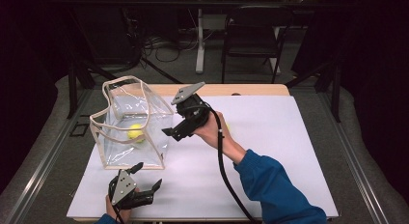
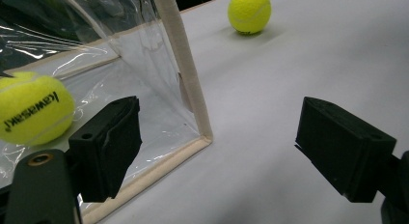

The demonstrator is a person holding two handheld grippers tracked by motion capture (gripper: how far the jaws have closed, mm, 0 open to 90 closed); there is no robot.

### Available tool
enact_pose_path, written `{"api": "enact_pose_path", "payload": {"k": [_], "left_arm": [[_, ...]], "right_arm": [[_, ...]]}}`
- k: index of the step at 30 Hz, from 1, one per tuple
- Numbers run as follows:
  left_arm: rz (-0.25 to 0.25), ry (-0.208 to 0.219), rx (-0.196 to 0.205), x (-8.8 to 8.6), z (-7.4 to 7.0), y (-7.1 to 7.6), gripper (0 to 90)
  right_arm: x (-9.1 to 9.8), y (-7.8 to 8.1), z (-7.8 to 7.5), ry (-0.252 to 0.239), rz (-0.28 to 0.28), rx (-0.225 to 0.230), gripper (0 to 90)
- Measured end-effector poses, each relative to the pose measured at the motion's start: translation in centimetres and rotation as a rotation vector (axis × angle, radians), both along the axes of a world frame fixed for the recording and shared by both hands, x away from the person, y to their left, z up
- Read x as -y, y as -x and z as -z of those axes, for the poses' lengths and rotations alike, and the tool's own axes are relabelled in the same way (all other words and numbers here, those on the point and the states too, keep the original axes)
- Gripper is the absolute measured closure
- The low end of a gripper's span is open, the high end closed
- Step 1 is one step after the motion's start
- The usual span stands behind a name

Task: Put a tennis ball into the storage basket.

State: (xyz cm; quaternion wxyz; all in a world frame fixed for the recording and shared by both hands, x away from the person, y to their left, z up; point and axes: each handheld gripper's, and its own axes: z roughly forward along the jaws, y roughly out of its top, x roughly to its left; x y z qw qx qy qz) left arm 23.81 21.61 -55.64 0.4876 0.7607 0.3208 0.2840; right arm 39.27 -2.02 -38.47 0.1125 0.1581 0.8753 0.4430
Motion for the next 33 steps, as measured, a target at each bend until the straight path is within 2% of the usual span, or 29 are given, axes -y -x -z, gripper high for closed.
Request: {"api": "enact_pose_path", "payload": {"k": [8,16,33], "left_arm": [[-0.003,0.004,-0.001,0.0,0.0,0.0,16.0],[-0.003,0.001,-0.005,0.0,0.1,-0.1,16.0],[-0.004,-0.006,-0.007,0.1,0.1,-0.1,16.0]], "right_arm": [[1.9,0.3,1.6,0.024,0.02,-0.009,2.0],[4.6,0.6,3.2,0.026,0.061,-0.023,1.9],[9.1,1.3,6.7,0.025,0.129,-0.056,1.9]]}}
